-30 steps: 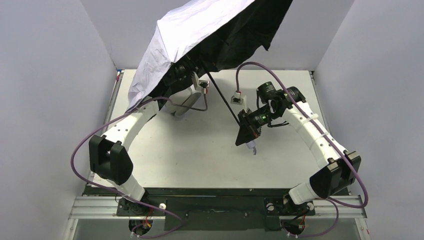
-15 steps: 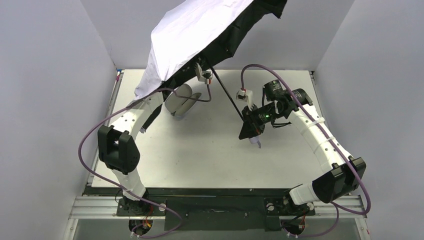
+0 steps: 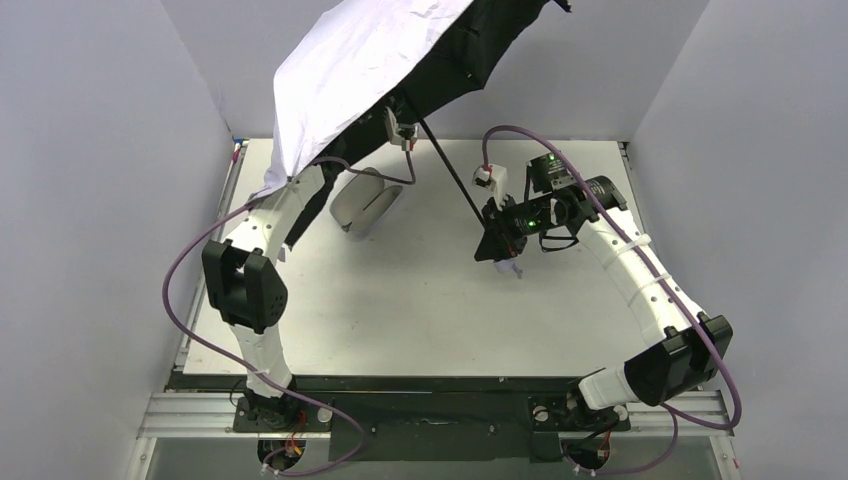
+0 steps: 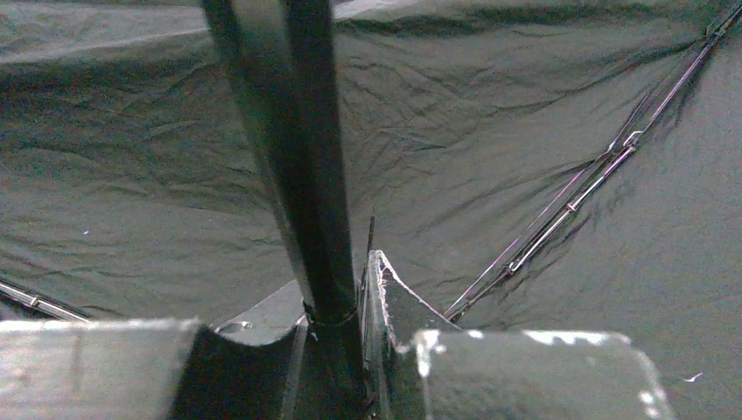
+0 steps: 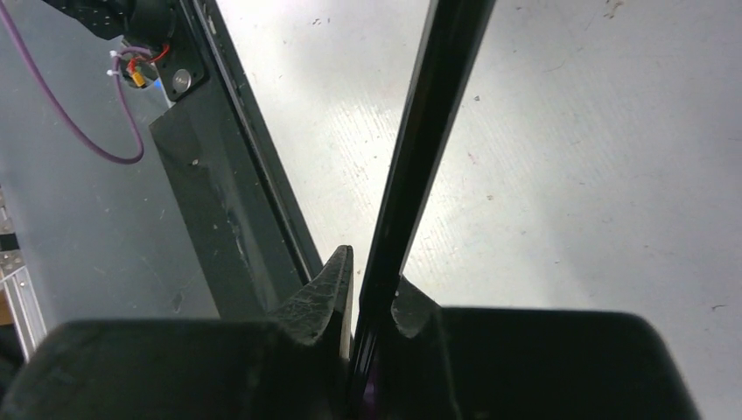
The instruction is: Open the umbrella
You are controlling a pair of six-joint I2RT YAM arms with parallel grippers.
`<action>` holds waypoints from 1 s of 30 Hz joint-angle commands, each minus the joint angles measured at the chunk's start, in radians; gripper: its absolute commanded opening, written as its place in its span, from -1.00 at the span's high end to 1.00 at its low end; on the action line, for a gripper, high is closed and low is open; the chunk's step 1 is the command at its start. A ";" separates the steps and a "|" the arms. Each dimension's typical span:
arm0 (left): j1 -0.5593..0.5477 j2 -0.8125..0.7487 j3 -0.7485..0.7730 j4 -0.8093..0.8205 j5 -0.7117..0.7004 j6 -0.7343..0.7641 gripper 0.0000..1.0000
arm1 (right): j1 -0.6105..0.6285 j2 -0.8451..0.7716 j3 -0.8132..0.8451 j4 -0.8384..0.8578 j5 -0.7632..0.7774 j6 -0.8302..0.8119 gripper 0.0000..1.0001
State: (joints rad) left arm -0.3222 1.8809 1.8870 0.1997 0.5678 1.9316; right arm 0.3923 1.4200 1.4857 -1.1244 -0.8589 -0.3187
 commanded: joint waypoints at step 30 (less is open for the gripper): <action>0.020 -0.102 -0.165 0.201 -0.289 -0.037 0.50 | 0.016 -0.068 0.103 -0.149 -0.138 0.038 1.00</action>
State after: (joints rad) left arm -0.3042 1.7889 1.7077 0.2638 0.5385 1.8885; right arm 0.3996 1.4193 1.5486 -1.1721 -0.8604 -0.2710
